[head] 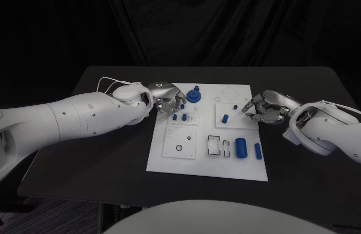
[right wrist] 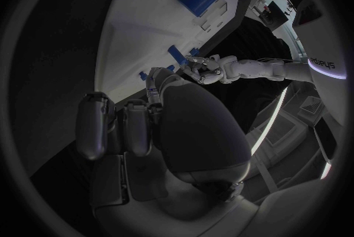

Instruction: Assemble the parts on the task board

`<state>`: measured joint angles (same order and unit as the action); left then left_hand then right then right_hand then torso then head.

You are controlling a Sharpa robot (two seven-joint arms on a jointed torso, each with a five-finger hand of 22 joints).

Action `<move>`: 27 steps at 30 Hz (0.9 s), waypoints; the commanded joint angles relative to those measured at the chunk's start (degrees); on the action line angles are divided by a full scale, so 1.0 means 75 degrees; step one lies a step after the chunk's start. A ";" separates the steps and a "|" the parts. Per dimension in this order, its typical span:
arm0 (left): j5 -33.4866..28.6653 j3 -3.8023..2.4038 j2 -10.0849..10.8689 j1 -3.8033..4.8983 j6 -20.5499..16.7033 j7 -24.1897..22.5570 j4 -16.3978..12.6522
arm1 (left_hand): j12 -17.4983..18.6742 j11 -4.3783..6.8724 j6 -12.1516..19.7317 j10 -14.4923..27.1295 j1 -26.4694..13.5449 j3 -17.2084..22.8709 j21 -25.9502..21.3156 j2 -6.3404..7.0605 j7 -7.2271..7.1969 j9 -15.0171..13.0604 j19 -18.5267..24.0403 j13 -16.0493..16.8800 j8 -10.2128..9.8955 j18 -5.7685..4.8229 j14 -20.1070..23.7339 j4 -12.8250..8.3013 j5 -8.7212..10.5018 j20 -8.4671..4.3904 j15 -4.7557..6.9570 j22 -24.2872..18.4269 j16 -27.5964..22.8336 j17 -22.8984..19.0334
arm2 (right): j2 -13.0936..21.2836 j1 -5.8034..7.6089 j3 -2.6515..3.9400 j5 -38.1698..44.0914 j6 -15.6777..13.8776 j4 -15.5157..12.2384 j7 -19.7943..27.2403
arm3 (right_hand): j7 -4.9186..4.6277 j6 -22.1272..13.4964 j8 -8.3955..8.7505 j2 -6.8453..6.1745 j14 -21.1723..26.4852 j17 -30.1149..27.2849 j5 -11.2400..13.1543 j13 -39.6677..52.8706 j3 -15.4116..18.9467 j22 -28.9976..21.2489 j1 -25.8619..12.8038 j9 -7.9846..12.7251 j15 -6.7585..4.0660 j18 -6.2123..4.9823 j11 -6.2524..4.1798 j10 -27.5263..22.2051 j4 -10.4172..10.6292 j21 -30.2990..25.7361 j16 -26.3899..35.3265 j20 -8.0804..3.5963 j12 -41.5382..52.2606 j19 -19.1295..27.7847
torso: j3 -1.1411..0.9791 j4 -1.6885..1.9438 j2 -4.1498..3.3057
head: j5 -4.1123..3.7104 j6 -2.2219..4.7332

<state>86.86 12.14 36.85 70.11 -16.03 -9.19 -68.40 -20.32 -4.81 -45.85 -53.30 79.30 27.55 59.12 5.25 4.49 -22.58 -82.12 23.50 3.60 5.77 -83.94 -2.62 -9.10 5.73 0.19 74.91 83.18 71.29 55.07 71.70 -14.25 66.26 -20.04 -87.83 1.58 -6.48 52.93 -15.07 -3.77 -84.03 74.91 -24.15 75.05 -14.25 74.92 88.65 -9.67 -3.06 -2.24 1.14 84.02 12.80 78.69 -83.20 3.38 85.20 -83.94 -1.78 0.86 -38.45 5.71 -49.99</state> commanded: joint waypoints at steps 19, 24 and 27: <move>-0.1189 -0.0018 0.1078 0.0006 -0.3148 -0.2185 0.0051 | -0.0592 0.0058 -0.0679 0.1383 -0.0003 0.0752 -0.0840 0.0450 -0.0105 -0.0228 0.0171 0.0736 0.0558 0.0151 0.0010 0.0144 0.0529 -0.0199 0.0204 0.0062 0.0009 0.0087 | 0.0358 0.0207 0.0008 0.0000 -0.0433 -0.0337 -0.0001 | 0.0007 0.0023 0.0008 -0.0106 -0.0436 0.0187 -0.0028 0.0465 -0.0008 0.1316 -0.0061 0.0017 0.0057 -0.0134 0.0045 -0.0190 -0.0081 -0.0169 0.0091 0.0026 -0.0271 -0.0041 | 0.0020 0.0010 -0.0002 | -0.0076 -0.0002; -0.3112 -0.0017 0.1442 0.0015 -0.2972 -0.3653 -0.0436 | -0.1457 0.0168 -0.0631 0.2371 -0.0237 0.0027 -0.2361 0.0427 0.0027 -0.0405 0.0490 0.1276 0.0804 0.0317 0.0019 0.1010 0.0461 -0.0199 0.0269 -0.0739 0.0170 0.0335 | 0.0316 0.0737 0.0008 0.0028 -0.0590 -0.0456 -0.0094 | -0.0057 0.0017 0.0027 -0.0356 -0.0242 -0.0281 -0.0046 -0.1773 -0.0241 0.1074 -0.0064 0.0061 0.0129 -0.0273 0.0126 -0.2356 -0.0055 -0.0828 0.0389 0.0077 -0.2153 0.0288 | 0.0022 0.0002 0.0007 | -0.0118 -0.0002; -0.4294 -0.0013 0.1626 0.0021 -0.2477 -0.4187 -0.0764 | -0.2025 0.0355 -0.0550 0.2894 -0.0380 -0.0723 -0.4818 0.0405 -0.0028 -0.0542 0.1146 0.1562 0.1019 0.0625 0.0504 0.1823 0.0155 -0.0267 0.0291 -0.2056 -0.0117 -0.0378 | 0.0147 0.1006 0.0008 0.0379 -0.0520 -0.0429 -0.0295 | -0.0087 0.0059 0.0001 -0.0463 -0.0159 -0.0403 -0.0016 -0.2816 -0.0386 0.0995 -0.0079 0.0063 0.0183 -0.0322 0.0178 -0.3552 -0.0006 -0.1075 0.0461 0.0131 -0.3132 0.0418 | 0.0025 -0.0010 0.0040 | -0.0135 -0.0002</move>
<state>68.14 12.09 48.91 70.13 -35.91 -30.91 -73.50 -35.01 -2.37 -50.21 -32.02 76.45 22.60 26.07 8.40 4.39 -26.56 -74.40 34.95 11.11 9.83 -80.63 10.23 -8.00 3.78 2.32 60.91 82.63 69.19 56.43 79.03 -14.17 66.66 -22.39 -90.93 1.37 -6.89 53.34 -15.07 -6.89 -83.80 72.08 -24.15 55.51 -16.88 74.91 87.99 -9.23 -2.06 -4.05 2.42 59.19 12.74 71.00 -79.91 4.38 63.11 -81.08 -1.60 0.87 -38.38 4.78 -49.99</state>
